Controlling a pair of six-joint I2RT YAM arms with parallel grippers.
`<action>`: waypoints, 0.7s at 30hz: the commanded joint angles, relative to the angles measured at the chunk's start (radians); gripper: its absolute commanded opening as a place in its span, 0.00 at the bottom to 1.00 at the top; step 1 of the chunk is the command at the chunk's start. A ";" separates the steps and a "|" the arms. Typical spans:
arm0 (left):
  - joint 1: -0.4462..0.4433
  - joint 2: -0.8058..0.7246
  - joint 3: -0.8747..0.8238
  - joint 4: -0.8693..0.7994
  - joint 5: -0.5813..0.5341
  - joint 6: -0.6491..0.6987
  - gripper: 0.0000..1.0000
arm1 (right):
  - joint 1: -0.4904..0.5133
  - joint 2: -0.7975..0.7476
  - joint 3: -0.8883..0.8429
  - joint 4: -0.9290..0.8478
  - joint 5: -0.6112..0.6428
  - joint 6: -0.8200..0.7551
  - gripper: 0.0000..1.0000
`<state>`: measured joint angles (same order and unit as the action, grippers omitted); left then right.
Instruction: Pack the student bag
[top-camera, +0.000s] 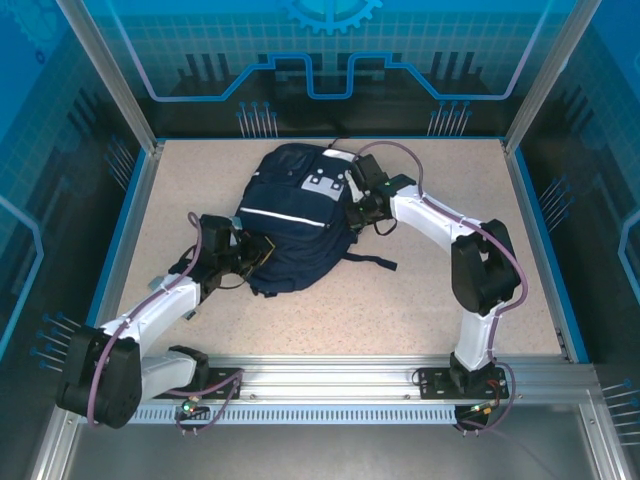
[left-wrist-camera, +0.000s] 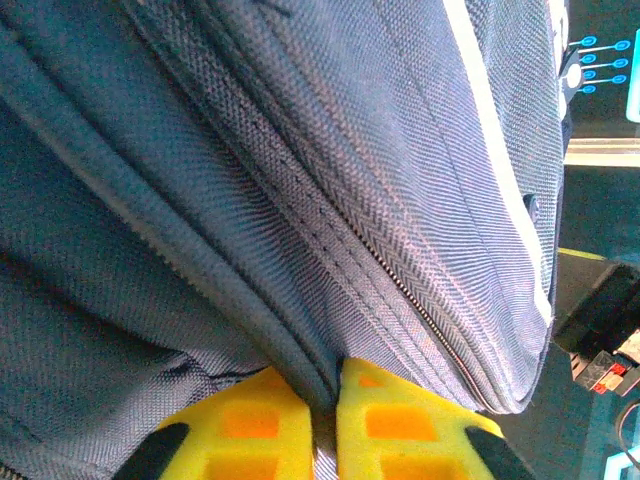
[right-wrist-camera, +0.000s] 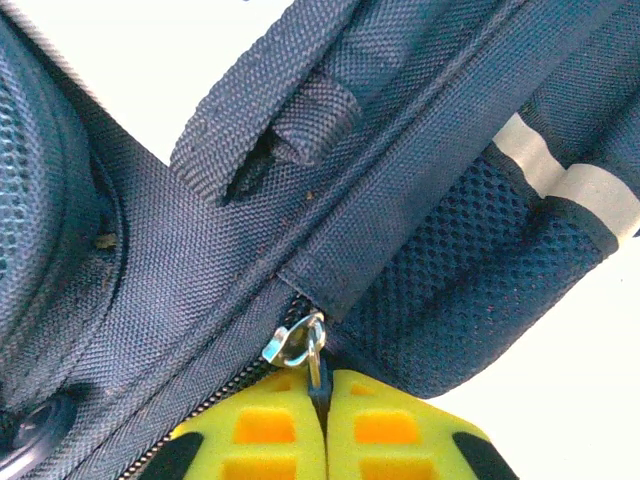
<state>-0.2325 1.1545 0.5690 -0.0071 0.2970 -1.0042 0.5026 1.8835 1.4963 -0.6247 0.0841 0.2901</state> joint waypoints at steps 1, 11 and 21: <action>0.013 -0.007 0.046 -0.155 0.056 0.099 0.27 | -0.064 -0.034 0.010 -0.040 0.024 -0.007 0.20; 0.010 -0.072 0.199 -0.374 -0.029 0.307 0.57 | -0.080 -0.219 -0.147 0.107 -0.375 -0.016 0.74; 0.009 0.008 0.286 -0.320 -0.060 0.313 0.61 | -0.035 -0.098 -0.053 0.166 -0.515 -0.008 0.81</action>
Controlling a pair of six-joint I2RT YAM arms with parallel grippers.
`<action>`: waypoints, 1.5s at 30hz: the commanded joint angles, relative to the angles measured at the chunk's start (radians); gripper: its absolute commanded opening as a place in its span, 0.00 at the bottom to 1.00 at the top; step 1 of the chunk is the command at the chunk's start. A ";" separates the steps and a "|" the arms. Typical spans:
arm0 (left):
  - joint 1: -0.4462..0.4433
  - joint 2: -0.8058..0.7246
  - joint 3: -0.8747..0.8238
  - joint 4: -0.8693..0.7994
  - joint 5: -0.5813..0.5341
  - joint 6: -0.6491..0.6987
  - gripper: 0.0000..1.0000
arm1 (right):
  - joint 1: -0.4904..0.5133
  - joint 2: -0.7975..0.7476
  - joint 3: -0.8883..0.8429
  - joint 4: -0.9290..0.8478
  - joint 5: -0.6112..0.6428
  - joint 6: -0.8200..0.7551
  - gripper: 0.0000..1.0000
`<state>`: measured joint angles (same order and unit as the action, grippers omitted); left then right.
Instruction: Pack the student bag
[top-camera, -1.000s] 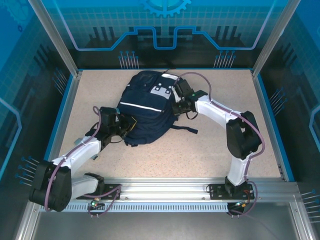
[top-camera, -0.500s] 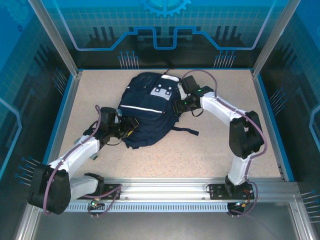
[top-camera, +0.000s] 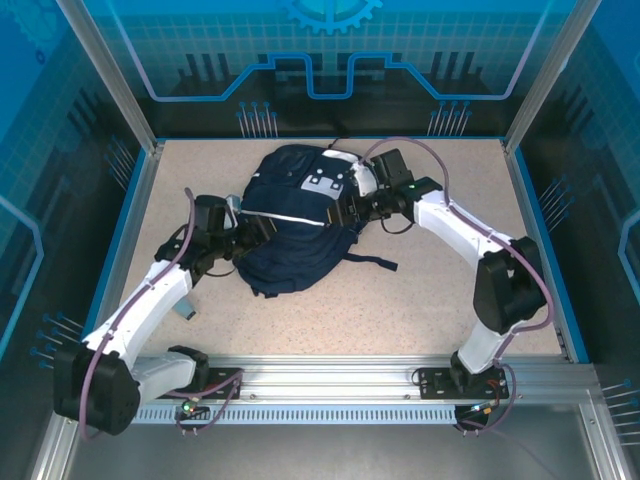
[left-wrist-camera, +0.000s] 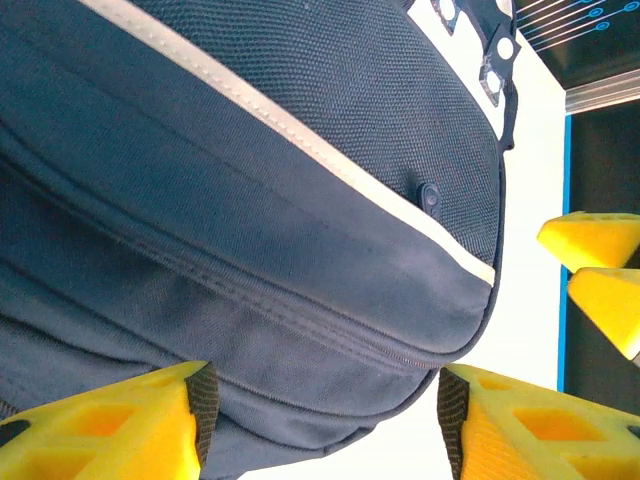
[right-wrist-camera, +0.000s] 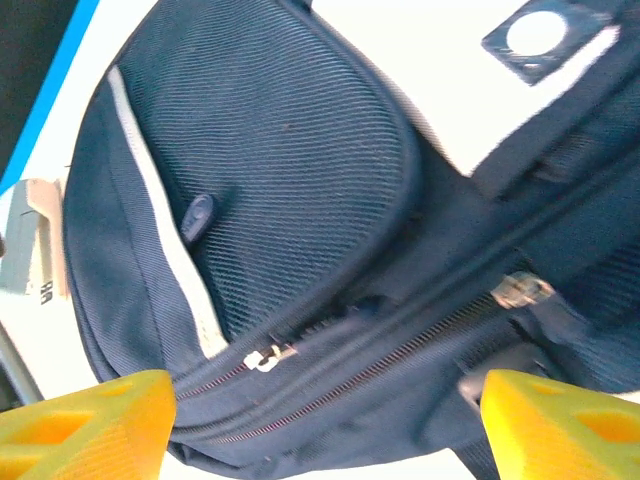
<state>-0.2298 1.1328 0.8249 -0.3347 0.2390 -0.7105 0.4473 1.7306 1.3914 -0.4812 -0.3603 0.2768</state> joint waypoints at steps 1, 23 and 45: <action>0.006 0.041 0.034 0.020 0.009 0.014 0.60 | 0.026 0.074 0.072 0.017 -0.076 0.000 0.81; -0.040 0.196 0.060 0.120 0.045 -0.020 0.58 | 0.105 0.060 -0.003 -0.125 -0.151 -0.242 0.74; -0.042 0.193 0.060 0.114 0.046 -0.023 0.58 | 0.191 0.065 0.016 -0.106 0.202 -0.306 0.18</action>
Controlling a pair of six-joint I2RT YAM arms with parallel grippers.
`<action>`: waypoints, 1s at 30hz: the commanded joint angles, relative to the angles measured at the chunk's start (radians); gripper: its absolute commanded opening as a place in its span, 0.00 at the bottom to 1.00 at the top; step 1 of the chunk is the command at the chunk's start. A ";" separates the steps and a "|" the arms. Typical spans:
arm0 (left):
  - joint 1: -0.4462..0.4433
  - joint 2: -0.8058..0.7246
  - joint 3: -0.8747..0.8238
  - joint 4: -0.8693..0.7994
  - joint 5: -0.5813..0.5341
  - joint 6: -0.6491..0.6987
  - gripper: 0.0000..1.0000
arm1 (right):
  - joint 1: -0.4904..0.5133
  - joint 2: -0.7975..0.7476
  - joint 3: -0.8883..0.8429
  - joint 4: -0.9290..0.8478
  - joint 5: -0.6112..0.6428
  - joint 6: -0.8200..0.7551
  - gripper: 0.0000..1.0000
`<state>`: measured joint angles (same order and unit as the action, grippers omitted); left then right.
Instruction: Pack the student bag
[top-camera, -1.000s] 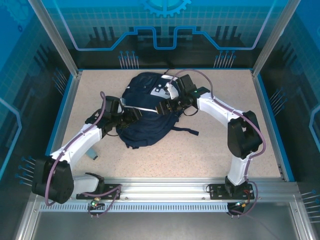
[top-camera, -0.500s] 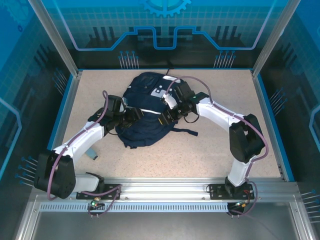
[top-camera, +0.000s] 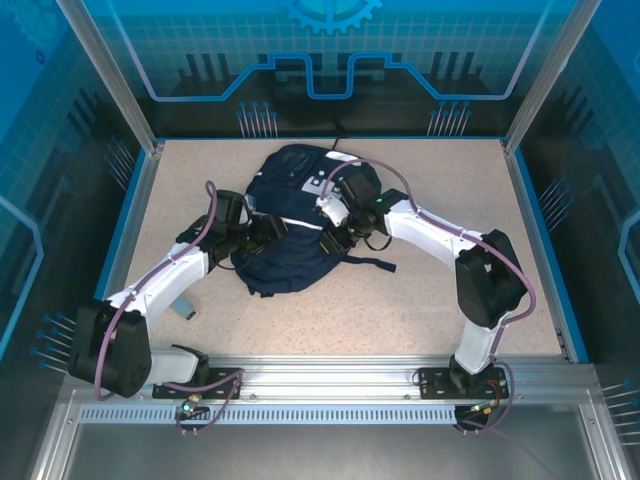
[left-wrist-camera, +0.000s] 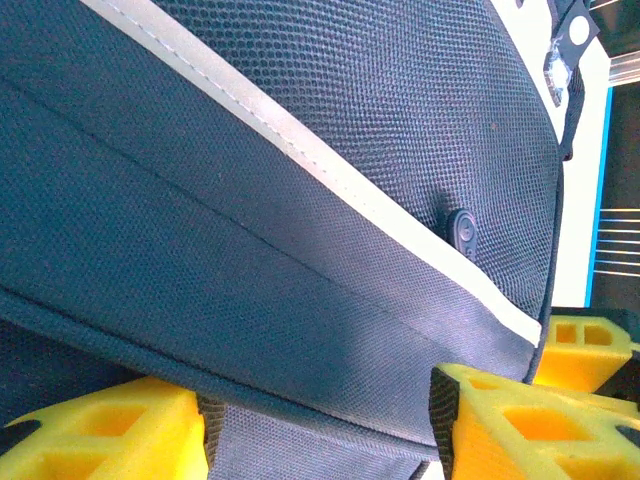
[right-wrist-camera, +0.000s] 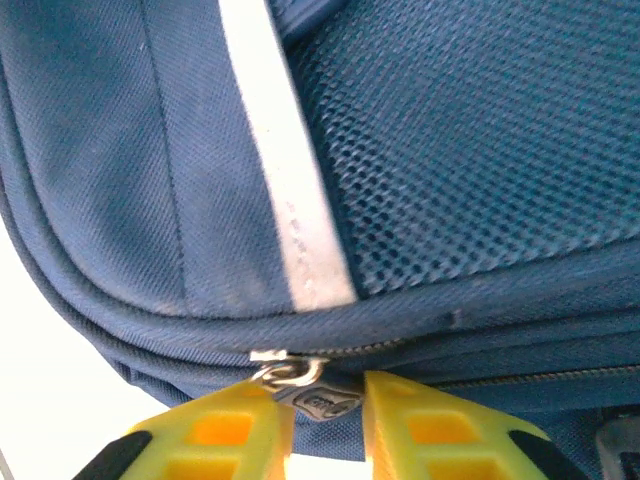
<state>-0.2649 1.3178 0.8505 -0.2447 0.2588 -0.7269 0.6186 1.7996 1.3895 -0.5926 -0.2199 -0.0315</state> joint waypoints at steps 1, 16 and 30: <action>-0.007 0.005 0.035 0.022 0.027 -0.006 0.58 | 0.019 -0.015 0.008 0.015 0.079 0.012 0.13; -0.109 -0.011 0.151 -0.075 -0.004 0.221 0.59 | -0.134 -0.129 -0.083 0.040 0.157 0.180 0.00; -0.187 0.522 0.637 -0.060 0.023 0.241 0.30 | -0.168 -0.140 -0.126 0.068 0.105 0.209 0.00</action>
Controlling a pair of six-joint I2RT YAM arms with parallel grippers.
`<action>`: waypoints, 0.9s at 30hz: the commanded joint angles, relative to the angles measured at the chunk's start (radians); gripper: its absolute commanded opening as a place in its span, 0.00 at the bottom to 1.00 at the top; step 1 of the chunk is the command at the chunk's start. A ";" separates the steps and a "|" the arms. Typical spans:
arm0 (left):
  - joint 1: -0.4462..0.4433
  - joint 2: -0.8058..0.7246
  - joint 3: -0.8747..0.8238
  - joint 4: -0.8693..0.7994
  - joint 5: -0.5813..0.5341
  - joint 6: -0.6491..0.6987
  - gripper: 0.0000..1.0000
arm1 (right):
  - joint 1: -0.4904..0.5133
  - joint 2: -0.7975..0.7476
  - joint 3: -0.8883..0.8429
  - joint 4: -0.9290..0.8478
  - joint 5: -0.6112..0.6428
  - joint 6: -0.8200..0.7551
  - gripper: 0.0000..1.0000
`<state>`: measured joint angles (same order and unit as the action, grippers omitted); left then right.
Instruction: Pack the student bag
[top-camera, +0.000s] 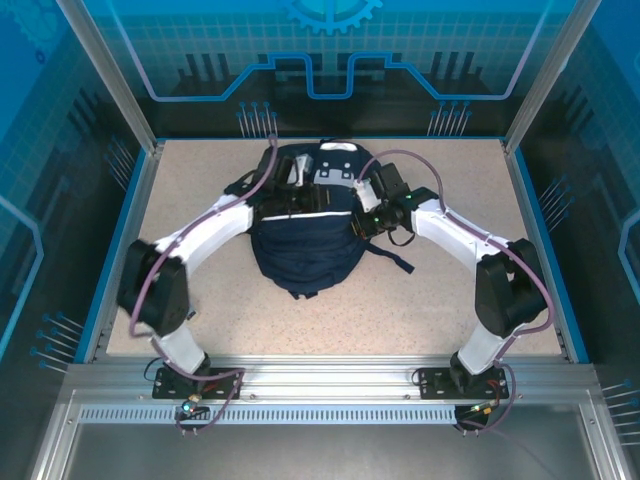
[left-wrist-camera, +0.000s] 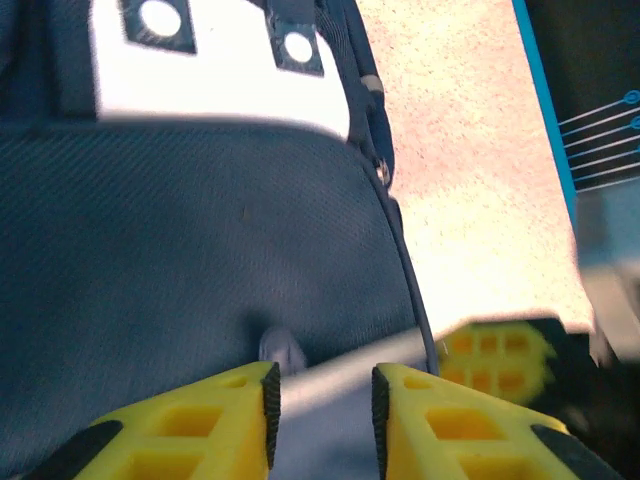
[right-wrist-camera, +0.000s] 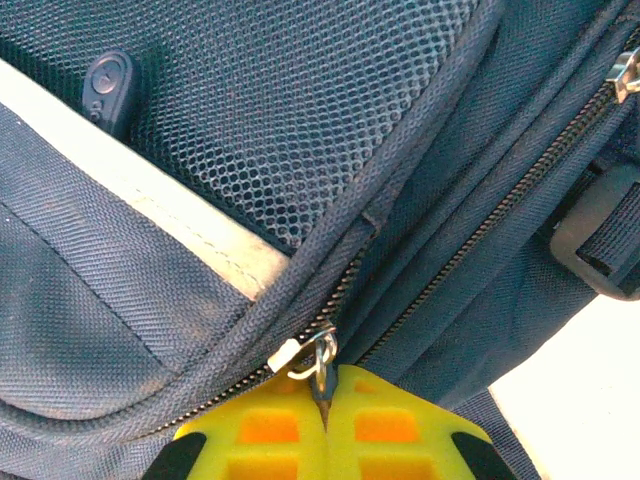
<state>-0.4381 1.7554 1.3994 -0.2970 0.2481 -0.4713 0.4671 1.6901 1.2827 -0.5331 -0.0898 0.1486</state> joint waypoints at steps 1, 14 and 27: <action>-0.022 0.125 0.126 -0.012 0.027 -0.024 0.29 | -0.016 -0.037 -0.026 0.008 -0.032 0.022 0.00; -0.037 0.339 0.278 -0.136 -0.055 -0.145 0.19 | 0.134 -0.144 -0.148 0.027 -0.093 -0.059 0.00; -0.037 0.323 0.266 -0.118 -0.036 -0.176 0.16 | 0.203 -0.186 -0.220 0.209 -0.171 0.113 0.00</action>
<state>-0.4698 2.0544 1.6661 -0.3988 0.2264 -0.6312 0.6464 1.5589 1.0866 -0.3756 -0.1493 0.2123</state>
